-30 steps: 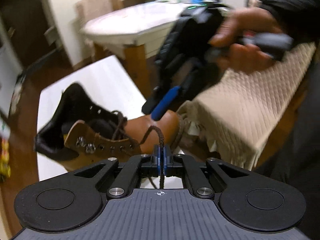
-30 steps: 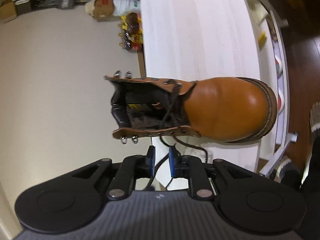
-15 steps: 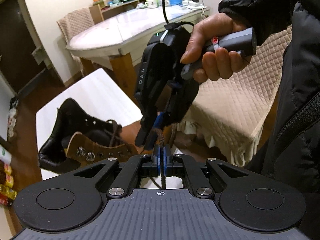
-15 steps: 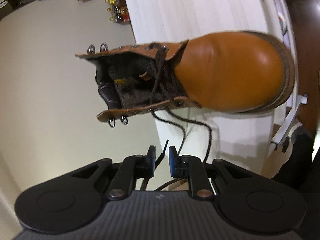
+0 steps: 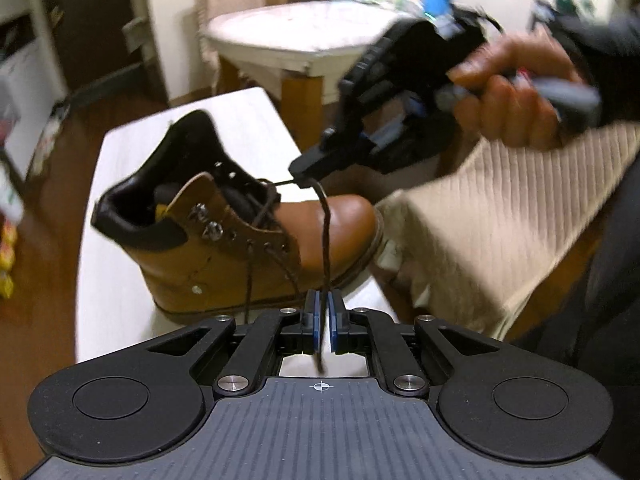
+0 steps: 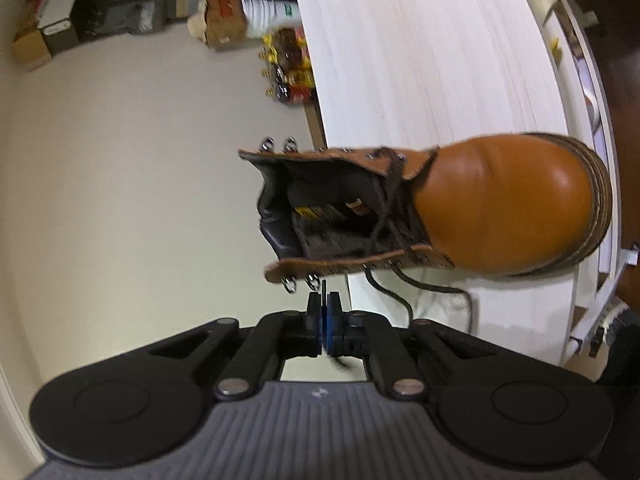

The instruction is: Lace up shoes with both hands

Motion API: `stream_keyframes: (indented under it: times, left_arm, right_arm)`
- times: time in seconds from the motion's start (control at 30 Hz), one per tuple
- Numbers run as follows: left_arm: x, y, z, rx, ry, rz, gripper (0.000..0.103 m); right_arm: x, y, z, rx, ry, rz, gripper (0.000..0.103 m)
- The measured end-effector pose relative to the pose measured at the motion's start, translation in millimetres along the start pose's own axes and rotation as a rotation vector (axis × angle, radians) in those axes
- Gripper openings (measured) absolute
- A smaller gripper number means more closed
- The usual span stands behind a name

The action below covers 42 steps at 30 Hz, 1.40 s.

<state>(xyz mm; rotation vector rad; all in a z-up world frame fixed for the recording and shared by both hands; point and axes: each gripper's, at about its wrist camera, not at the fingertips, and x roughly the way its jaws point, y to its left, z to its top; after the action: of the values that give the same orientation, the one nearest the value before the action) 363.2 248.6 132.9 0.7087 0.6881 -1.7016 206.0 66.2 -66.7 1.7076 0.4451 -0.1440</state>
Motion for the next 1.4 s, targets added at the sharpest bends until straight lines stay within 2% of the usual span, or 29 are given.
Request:
stream_keyframes:
  times: [0.03,0.17,0.27,0.47,0.57,0.8,0.97,1.03,1.17,1.3,1.4]
  left_arm:
    - [0,2,3,-0.025,-0.018,0.004,0.014]
    - [3,6,20,-0.108,-0.094,0.015,0.015]
    - [8,5,30,-0.132,-0.117,0.013,0.015]
    - [20,0,38,-0.111,-0.097,0.064,0.014]
    - [21,2,38,-0.115,-0.095,0.070,0.004]
    - [23,11,37,-0.134,-0.077,0.122,0.002]
    - [31,20,45,-0.176,-0.058,0.182,0.003]
    - [40,25,53,-0.206,-0.035,0.201,0.003]
    - [62,27,68,-0.222,0.046,0.250,0.003]
    - [79,26,79,-0.236,0.119,0.297,0.003]
    - [86,24,85,-0.241,0.152,0.327,0.003]
  right_arm:
    - [0,1,0,-0.002,-0.010,0.003,0.003]
    - [2,3,-3,-0.008,-0.035,0.015,0.003]
    - [5,8,-7,-0.025,-0.043,0.017,0.003]
    - [3,17,-11,-0.067,-0.046,0.009,0.003]
    - [-3,21,-13,-0.089,-0.051,-0.001,0.003]
    - [-13,27,-14,-0.144,-0.068,-0.026,0.003]
    - [-22,34,-5,-0.240,-0.140,-0.097,0.006]
    - [-21,41,-1,-0.337,-0.171,-0.180,0.010]
    - [1,65,4,-0.717,-0.183,-0.422,0.013]
    - [25,72,6,-0.922,-0.127,-0.491,0.016]
    - [35,71,9,-0.972,-0.104,-0.503,0.016]
